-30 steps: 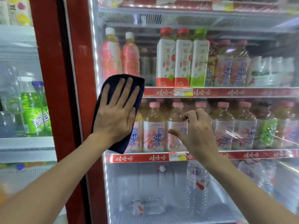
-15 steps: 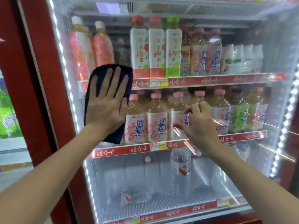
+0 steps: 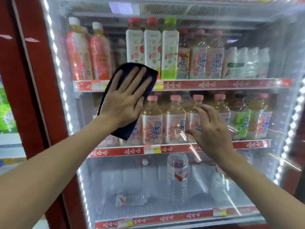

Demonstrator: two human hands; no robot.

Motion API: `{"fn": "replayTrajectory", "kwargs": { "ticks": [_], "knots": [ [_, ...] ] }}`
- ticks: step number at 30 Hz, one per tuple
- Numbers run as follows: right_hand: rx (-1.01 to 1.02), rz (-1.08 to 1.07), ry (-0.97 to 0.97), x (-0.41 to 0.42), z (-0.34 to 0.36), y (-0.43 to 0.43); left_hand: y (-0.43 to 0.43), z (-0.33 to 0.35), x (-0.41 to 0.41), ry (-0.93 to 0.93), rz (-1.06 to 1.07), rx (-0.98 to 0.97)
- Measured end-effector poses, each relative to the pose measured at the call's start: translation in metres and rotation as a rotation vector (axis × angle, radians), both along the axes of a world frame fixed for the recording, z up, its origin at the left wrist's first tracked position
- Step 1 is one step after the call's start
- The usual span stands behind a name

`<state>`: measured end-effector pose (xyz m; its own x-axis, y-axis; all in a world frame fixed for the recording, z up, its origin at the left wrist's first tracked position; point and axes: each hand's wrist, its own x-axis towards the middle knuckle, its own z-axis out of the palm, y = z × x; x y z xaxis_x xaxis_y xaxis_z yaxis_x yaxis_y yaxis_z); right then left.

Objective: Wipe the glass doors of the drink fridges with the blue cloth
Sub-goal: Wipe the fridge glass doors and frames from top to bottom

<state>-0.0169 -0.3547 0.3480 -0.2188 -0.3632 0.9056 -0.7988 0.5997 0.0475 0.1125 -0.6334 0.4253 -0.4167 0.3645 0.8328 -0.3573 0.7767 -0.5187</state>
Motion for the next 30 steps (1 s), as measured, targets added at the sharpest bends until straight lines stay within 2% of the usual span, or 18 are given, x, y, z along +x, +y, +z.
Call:
{"fn": "replayTrajectory", "kwargs": {
  "ticks": [4,7,11,13,15,19,23,28,30],
  "knots": [
    [-0.037,0.006,0.095,-0.007,-0.009,-0.003,0.022,-0.027,-0.027,0.079,-0.002,0.086],
    [-0.036,-0.011,0.096,-0.013,-0.015,-0.004,0.031,-0.074,-0.039,0.006,-0.014,0.055],
    [-0.035,0.078,0.079,-0.016,-0.015,0.005,0.045,-0.125,-0.038,-0.133,0.031,-0.047],
    [-0.038,0.064,0.064,-0.023,-0.018,0.026,0.043,-0.114,-0.031,-0.235,0.012,-0.145],
    [-0.022,-0.011,0.027,-0.038,-0.020,0.048,0.039,-0.073,-0.032,-0.273,0.014,-0.232],
    [0.004,-0.048,0.027,-0.062,-0.023,0.068,0.055,-0.005,-0.054,-0.030,0.025,-0.068],
    [-0.022,-0.069,0.088,-0.067,-0.030,0.059,0.070,-0.034,-0.068,0.031,0.014,0.025],
    [-0.026,-0.038,0.079,-0.073,-0.036,0.060,0.086,-0.127,-0.070,-0.186,0.009,-0.094],
    [-0.002,-0.014,0.049,-0.071,-0.033,0.063,0.082,-0.128,-0.066,-0.283,-0.011,-0.178]
  ]
}}
